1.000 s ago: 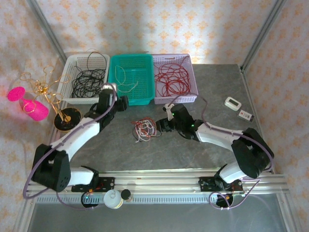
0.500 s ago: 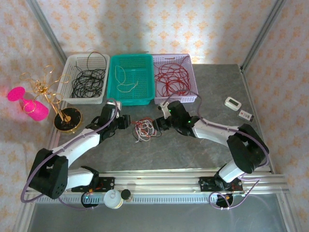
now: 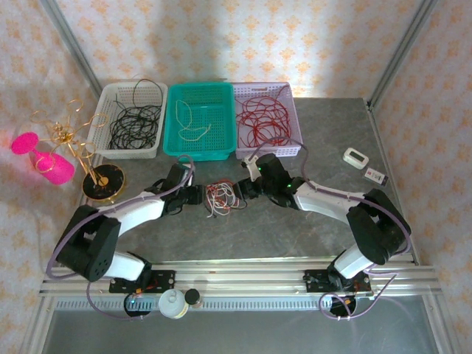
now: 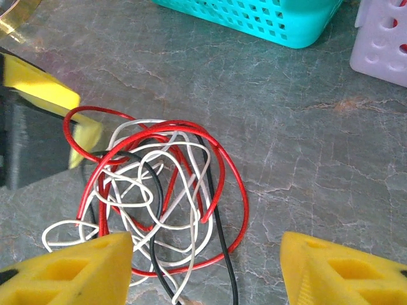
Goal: Untangle the cables
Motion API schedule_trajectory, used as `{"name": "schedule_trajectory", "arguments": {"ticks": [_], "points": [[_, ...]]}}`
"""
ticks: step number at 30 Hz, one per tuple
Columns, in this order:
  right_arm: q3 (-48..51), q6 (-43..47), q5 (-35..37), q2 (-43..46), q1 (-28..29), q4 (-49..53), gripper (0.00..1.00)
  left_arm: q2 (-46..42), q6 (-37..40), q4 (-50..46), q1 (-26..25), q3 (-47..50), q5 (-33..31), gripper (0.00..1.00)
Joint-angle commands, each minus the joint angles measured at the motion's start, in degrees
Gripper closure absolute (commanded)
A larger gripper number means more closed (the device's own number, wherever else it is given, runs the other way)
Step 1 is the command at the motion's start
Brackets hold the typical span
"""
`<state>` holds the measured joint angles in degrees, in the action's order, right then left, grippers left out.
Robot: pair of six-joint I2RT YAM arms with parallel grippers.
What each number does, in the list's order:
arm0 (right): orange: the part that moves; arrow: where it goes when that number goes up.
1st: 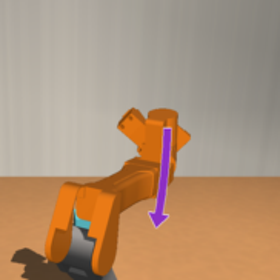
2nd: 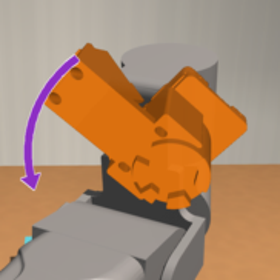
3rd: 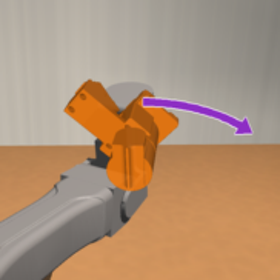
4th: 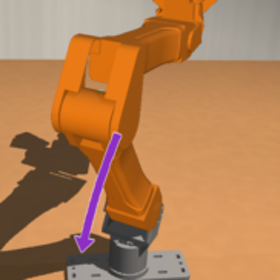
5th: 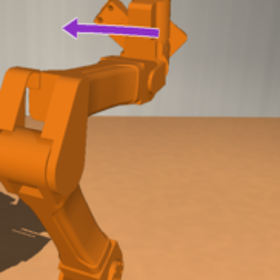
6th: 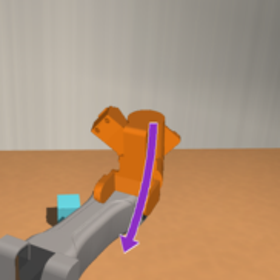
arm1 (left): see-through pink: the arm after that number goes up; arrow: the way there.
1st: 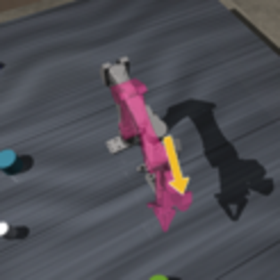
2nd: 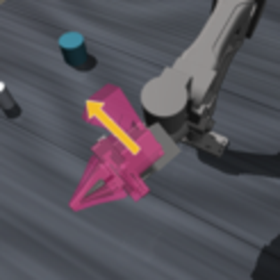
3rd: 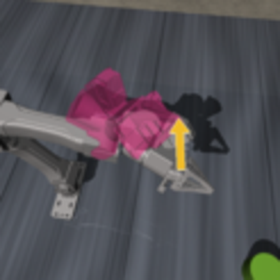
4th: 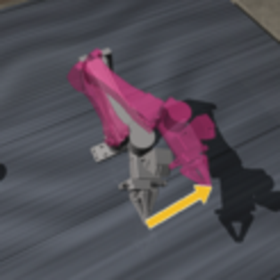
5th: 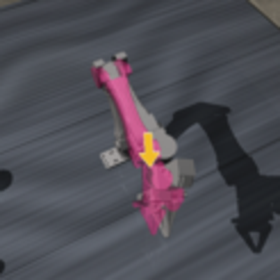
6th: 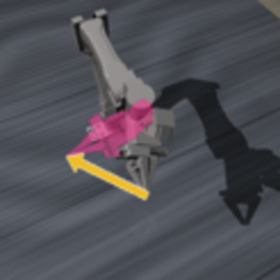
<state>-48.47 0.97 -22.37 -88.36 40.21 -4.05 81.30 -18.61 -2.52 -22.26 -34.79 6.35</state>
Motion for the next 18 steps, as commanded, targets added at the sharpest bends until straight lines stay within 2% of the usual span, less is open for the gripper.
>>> {"name": "schedule_trajectory", "arguments": {"ticks": [1,5,10,18], "points": [[-0.4,0.35,-0.91,-0.11,0.31,-1.63,0.37,2.12,-0.94,9.87,-0.63,-0.96,-1.69,0.34],[0.12,0.34,-1.3,0.37,0.31,-1.88,0.37,4.57,-1.03,15.86,-0.7,-1.47,0.02,0.34],[0.64,0.54,-1.11,0.98,0.31,-1.99,0.37,5.63,-1.63,22.36,-1.52,0.3,5.04,0.33],[0.79,0.23,0.53,1.72,0.31,-1.6,0.38,-0.33,-4.19,23.39,-3.05,5.96,4.89,0.44]]}}
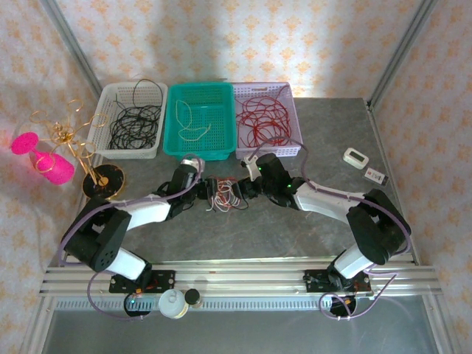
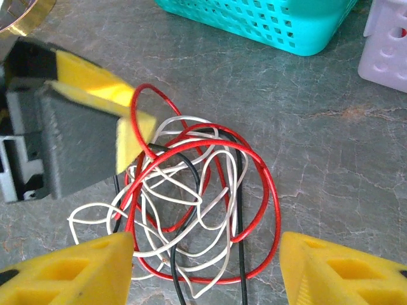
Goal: Untangle the cables
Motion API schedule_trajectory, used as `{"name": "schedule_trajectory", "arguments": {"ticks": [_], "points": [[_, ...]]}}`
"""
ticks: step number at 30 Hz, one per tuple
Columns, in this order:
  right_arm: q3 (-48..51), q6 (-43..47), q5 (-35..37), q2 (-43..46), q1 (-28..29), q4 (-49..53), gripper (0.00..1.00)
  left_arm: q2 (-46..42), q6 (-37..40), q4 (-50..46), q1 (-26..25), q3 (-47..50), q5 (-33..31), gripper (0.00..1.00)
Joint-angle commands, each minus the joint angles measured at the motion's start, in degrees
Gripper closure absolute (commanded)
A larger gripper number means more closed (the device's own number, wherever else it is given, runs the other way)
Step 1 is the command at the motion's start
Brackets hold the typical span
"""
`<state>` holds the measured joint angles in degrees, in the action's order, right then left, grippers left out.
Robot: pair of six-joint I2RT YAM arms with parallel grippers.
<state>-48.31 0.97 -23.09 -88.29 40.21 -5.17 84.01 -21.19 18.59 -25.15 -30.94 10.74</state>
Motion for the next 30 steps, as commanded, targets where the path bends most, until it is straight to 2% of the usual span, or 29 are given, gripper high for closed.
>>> {"name": "schedule_trajectory", "arguments": {"ticks": [1,7,9,13,16,18,21,24,30], "points": [[0.43,-0.03,1.92,1.38,0.31,0.46,0.38,-4.0,-1.52,2.66,-0.17,3.04,0.88,0.44],[2.54,-1.12,2.61,1.66,0.31,1.22,0.38,-1.77,2.9,3.34,-0.3,2.25,6.9,0.44],[2.92,-1.78,3.35,2.27,0.31,1.83,0.38,-0.33,3.47,2.96,-0.28,0.8,7.69,0.49],[3.62,-6.77,6.13,2.6,-0.36,6.68,0.41,-0.57,2.32,2.94,-0.36,0.52,5.69,0.56],[6.54,-11.79,4.5,3.4,-0.43,7.51,0.44,-1.8,1.87,3.62,-0.4,1.69,4.66,0.6],[8.79,-11.78,1.44,4.0,0.44,5.41,0.45,-2.17,1.71,3.9,-0.41,2.18,4.78,0.61],[8.62,-11.19,0.76,2.6,2.03,3.93,0.44,-2.1,1.42,4.35,-0.35,2.64,4.65,0.61],[7.36,-15.0,0.84,-0.26,1.82,2.46,0.44,-2.27,1.15,3.87,-0.38,2.57,4.46,0.62],[6.48,-20.33,1.19,-5.35,1.83,1.11,0.51,-3.85,0.9,4.04,-0.41,3.76,3.66,0.62]]}}
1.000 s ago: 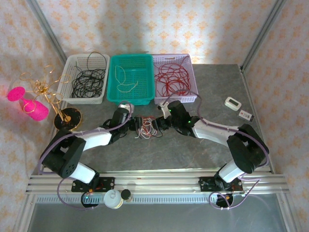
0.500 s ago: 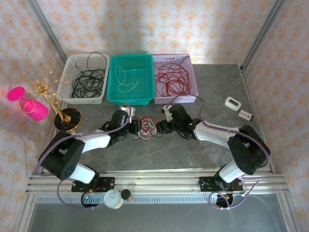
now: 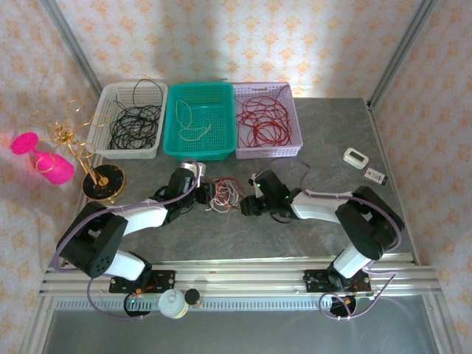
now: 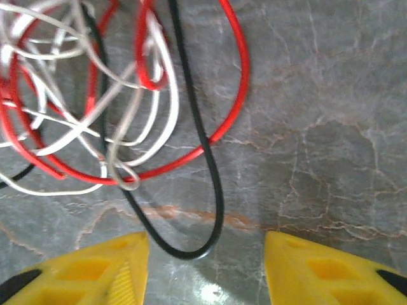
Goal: Untangle the cables
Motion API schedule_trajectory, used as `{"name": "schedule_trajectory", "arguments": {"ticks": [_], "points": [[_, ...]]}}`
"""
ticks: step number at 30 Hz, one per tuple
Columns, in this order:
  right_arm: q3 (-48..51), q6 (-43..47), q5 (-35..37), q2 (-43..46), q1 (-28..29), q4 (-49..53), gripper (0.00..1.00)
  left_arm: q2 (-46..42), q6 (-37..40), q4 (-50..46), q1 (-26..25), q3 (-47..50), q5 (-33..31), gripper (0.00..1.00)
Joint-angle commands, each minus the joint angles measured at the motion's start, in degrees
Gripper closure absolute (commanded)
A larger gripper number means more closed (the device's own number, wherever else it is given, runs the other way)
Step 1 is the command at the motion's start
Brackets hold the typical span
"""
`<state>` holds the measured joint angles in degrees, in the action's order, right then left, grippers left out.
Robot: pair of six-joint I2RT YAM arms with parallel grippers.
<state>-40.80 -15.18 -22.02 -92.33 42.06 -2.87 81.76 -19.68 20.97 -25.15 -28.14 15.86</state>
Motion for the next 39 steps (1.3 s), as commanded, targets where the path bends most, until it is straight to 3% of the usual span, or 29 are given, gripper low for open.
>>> {"name": "schedule_trajectory", "arguments": {"ticks": [1,12,23,25,31,39], "points": [[-1.04,-4.5,-0.02,-1.59,0.04,-1.61,0.52,-1.51,-0.59,1.69,-0.4,0.99,-1.48,0.62],[-4.2,-8.89,-0.02,-4.85,0.34,-4.3,0.76,-1.46,-0.96,2.08,-0.43,1.41,-0.91,0.62],[-5.2,-11.01,1.16,-5.23,0.83,-4.23,0.76,-2.63,-1.19,1.89,-0.43,2.39,-1.09,0.62],[-5.06,-10.98,1.96,-5.32,0.83,-4.31,0.8,-3.08,-1.05,1.25,-0.41,2.54,-1.37,0.62],[-6.29,-5.77,12.76,-0.22,0.83,2.28,1.0,-7.1,-0.79,-1.73,-0.35,4.08,-4.23,0.61],[-14.84,6.78,23.67,10.94,0.74,18.44,1.0,-17.85,-2.19,-9.15,-0.35,6.6,-5.02,0.42]]}}
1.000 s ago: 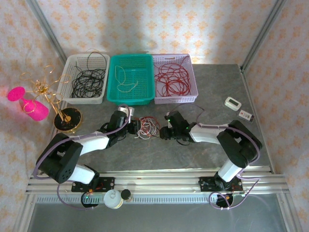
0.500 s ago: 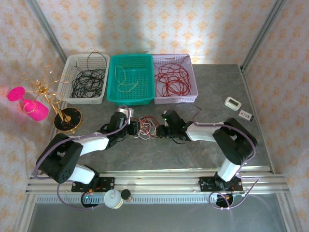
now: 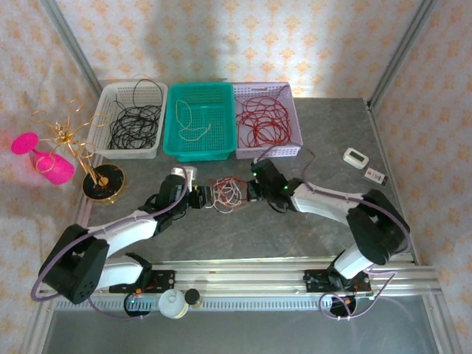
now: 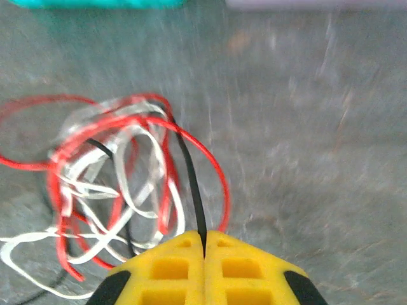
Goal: Untangle the cables
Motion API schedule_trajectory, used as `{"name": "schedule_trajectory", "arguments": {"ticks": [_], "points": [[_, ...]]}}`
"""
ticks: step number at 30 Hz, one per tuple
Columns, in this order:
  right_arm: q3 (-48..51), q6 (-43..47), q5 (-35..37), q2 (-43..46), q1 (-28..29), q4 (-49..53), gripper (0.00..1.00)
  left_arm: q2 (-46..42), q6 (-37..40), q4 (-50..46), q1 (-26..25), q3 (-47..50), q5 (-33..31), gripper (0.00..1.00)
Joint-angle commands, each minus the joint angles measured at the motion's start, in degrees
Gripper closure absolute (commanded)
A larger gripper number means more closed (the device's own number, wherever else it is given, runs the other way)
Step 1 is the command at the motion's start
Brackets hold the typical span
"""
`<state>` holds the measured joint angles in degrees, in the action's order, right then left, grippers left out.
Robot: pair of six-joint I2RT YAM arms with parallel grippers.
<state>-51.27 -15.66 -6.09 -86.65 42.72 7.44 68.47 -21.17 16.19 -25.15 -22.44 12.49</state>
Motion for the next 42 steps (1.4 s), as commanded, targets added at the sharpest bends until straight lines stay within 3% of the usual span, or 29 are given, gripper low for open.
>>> {"name": "schedule_trajectory", "arguments": {"ticks": [1,6,9,12,17,22,29,34,42], "points": [[-5.77,8.99,7.84,6.69,0.08,9.5,1.0,-6.81,-0.77,-5.8,-0.43,0.91,-1.47,0.41],[-14.54,18.35,1.84,11.32,0.08,16.24,1.0,-20.11,-0.48,-12.61,-0.45,-2.52,2.92,0.29],[-19.13,22.97,-1.37,12.56,0.08,18.76,1.0,-22.18,0.78,-14.07,-0.52,-7.05,7.42,0.21],[-20.62,28.87,-5.67,14.27,-0.34,18.42,1.0,-18.46,3.9,-12.63,-0.52,-12.27,14.26,0.21],[-20.64,36.07,-16.71,15.43,-3.4,17.53,1.0,-9.87,9.71,-5.81,-0.57,-17.72,18.9,0.21],[-20.52,40.93,-22.57,16.52,-4.11,16.32,1.0,-3.02,13.73,-1.87,-0.64,-20.86,25.25,0.2],[-21.61,45.35,-28.81,16.16,-5.86,18.36,1.0,-0.1,17.22,-4.14,-0.13,-23.3,19.58,0.22],[-21.96,46.94,-33.05,16.57,-6.94,18.27,1.0,-0.05,16.5,-2.17,0.05,-23.08,16.81,0.35],[-22.31,47.67,-33.43,17.67,-9.04,17.69,1.0,0.83,17.53,-5.4,1.9,-24.97,14.45,0.28]]}}
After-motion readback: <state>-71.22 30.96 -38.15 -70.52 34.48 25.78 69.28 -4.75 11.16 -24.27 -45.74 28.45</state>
